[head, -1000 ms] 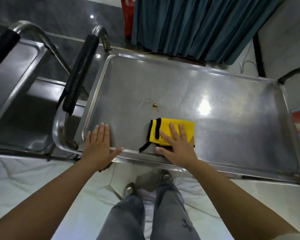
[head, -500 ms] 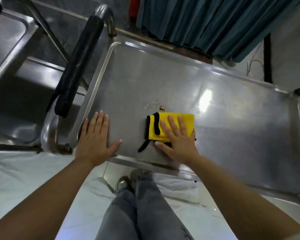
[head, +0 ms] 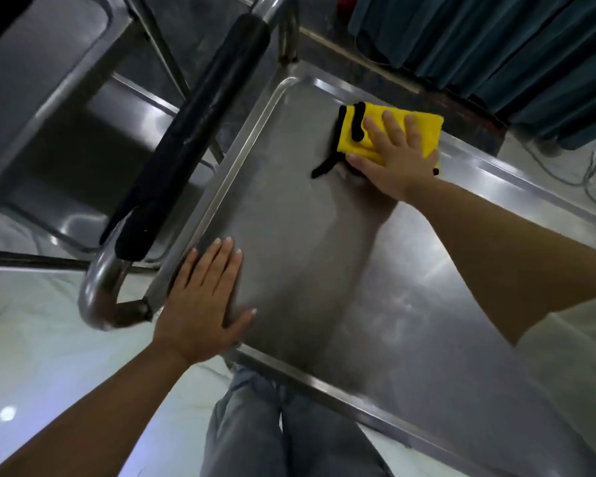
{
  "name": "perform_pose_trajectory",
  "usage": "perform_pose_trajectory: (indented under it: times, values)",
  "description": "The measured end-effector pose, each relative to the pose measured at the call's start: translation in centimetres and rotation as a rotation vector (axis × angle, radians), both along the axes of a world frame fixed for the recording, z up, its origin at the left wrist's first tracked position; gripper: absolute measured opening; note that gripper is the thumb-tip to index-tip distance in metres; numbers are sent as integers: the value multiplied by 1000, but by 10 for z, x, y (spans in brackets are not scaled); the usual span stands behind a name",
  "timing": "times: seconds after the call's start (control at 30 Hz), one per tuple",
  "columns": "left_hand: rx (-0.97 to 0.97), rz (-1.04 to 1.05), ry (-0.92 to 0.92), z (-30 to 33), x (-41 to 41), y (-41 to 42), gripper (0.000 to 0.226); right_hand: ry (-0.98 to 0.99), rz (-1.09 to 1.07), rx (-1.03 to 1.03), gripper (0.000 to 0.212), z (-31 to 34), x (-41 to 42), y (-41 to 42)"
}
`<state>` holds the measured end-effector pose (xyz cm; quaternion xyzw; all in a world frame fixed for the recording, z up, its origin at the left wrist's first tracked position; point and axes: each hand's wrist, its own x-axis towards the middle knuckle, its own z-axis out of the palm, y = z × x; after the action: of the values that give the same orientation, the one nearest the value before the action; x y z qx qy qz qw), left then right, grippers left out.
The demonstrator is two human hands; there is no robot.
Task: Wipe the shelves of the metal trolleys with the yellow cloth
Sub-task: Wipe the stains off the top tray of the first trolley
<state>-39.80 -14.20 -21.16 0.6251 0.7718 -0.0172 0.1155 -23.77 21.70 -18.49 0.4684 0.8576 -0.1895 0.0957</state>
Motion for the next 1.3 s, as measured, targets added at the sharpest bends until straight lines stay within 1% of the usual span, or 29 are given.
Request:
perform_pose_trajectory:
  times: [0.07,0.17,0.3,0.4,0.57,0.7,0.77,0.87,0.97,1.07,1.13,1.2,1.3]
  values:
    - [10,3,1,0,-3,3,89,9,0,19,79,-1,-12,8]
    - [19,4,10,3,-8,7,89,41,57,27,82,2,-15,-8]
    - [26,1,-14,5,-9,10,89,95,256,88,82,6,-1,-67]
    - [28,-7,-11,7,-10,10,88,105,351,92,80,9,15,-115]
    - [29,-6,-6,9,-10,11,87,111,382,125,76,14,56,-193]
    - [37,-9,-18,11,-10,10,84,89,374,80,77,14,78,-261]
    - [48,-4,-31,15,-9,10,82,52,358,51,76,17,77,-277]
    - [53,72,-5,18,-12,6,79,31,296,-7,72,23,64,-269]
    - [36,170,56,18,-18,0,72,-7,177,-41,71,26,32,-251]
    - [61,196,73,18,-19,1,68,-24,64,-61,73,24,-14,-222]
    - [71,205,68,19,-22,3,70,-9,37,-97,69,23,-42,-203]
    - [59,202,68,18,-27,4,72,-6,61,-89,67,22,-53,-196]
    - [39,199,75,18,-31,2,75,-14,246,3,68,22,-35,-218]
